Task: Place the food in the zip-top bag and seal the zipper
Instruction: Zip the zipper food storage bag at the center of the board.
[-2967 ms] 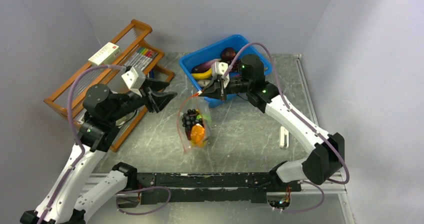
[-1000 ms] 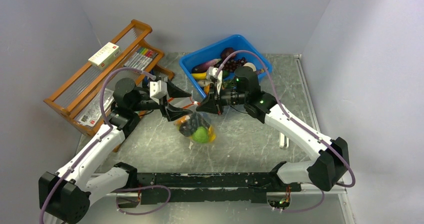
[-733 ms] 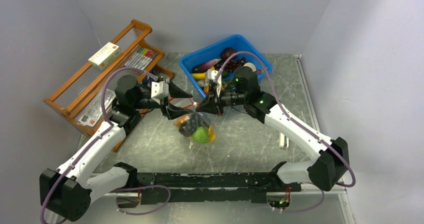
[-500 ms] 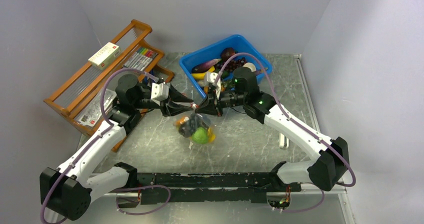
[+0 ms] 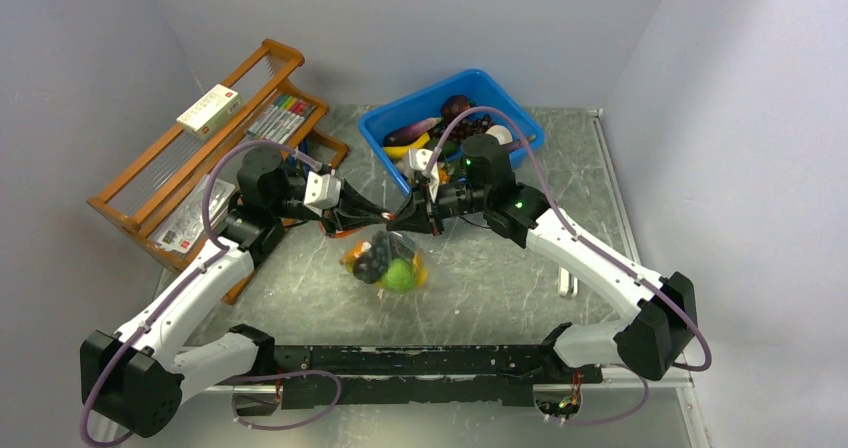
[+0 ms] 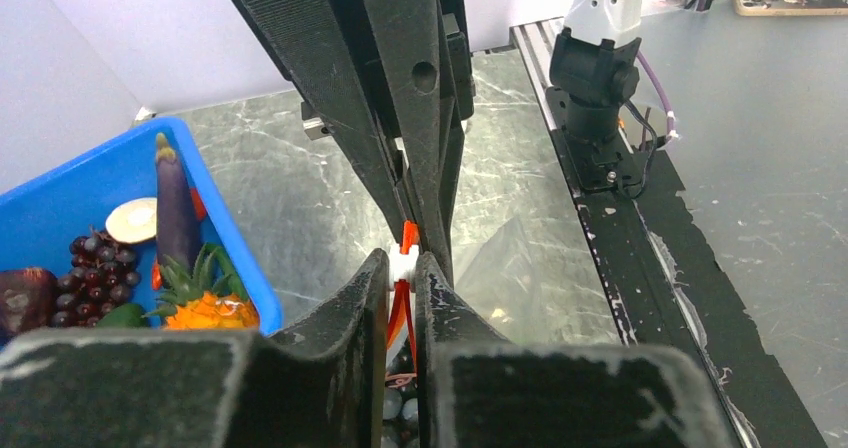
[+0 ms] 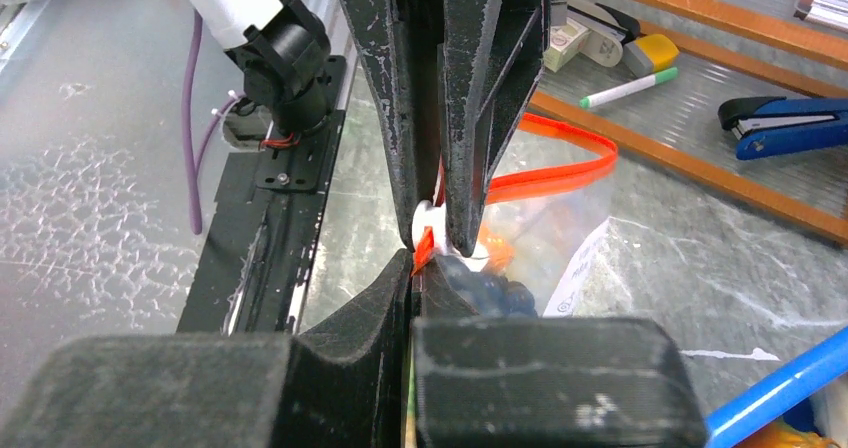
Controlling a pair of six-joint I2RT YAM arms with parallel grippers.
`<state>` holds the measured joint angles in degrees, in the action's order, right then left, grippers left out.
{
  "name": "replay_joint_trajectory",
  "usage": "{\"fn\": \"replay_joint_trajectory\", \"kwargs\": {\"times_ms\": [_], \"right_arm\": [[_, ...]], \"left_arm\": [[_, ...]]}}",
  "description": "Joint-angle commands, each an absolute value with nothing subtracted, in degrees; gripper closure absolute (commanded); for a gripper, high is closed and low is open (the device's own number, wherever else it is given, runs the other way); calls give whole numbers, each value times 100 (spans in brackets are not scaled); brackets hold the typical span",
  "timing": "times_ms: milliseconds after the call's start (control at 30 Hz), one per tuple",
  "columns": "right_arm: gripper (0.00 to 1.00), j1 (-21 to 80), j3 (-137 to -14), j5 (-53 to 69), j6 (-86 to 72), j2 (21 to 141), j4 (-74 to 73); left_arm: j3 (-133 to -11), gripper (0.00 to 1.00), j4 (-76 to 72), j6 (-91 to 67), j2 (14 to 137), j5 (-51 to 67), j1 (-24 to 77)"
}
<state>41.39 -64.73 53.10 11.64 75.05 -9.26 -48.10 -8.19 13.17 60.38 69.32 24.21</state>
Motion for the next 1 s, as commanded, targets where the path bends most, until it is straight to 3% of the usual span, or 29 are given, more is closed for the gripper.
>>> {"fn": "replay_joint_trajectory", "kwargs": {"times_ms": [0, 967], "right_arm": [[100, 4176, -6560, 5430, 1244, 7462, -649], [100, 4150, -5769, 4493, 1286, 6387, 79]], "left_arm": [[-4989, 93, -739, 1668, 5981, 7162, 2467], [-4789, 93, -115, 2042, 5593, 6397, 2470]]}}
